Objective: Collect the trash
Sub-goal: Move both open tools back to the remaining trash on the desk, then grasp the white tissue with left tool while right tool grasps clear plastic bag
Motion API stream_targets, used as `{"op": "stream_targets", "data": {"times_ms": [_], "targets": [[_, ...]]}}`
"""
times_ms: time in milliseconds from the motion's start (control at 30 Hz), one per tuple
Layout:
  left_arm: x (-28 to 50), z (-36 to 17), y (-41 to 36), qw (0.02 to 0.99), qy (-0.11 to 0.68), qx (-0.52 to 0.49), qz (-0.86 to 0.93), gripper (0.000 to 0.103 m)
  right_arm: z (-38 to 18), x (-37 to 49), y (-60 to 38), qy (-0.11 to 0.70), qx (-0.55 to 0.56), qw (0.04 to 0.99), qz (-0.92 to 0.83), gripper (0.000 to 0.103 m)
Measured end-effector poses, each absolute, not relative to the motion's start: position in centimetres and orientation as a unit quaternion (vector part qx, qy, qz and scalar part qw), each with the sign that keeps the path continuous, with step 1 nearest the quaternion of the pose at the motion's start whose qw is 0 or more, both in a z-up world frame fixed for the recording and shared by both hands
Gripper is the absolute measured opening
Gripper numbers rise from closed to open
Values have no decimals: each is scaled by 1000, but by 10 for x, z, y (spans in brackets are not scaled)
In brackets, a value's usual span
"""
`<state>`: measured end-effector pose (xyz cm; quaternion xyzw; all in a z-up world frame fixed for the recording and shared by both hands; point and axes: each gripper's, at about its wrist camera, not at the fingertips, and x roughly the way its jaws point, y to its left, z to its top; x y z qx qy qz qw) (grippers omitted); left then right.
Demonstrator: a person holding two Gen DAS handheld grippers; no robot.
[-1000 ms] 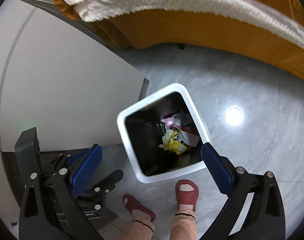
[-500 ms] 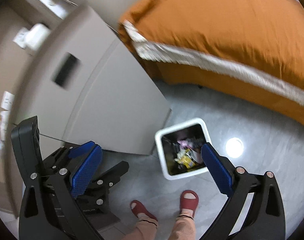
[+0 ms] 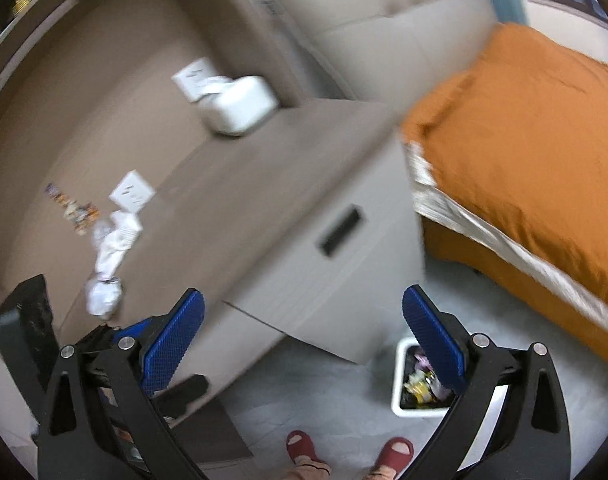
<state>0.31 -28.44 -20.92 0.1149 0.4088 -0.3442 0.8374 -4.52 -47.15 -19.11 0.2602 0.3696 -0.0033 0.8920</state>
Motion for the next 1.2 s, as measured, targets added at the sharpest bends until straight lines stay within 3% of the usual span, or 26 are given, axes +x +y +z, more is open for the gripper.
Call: {"op": "stream_targets", "data": {"times_ms": [300, 533, 800, 1200], "targets": [[57, -148, -137, 916, 343, 83, -190, 98, -149, 26, -356, 367, 199, 898, 138, 99], [112, -137, -41, 930, 338, 62, -132, 98, -146, 59, -252, 385, 124, 892, 202, 99], [167, -162, -13, 918, 349, 68, -174, 98, -169, 91, -177, 413, 85, 884, 200, 99], [226, -206, -16, 888, 389, 75, -232, 98, -199, 126, -147, 448, 69, 878, 151, 99]]}}
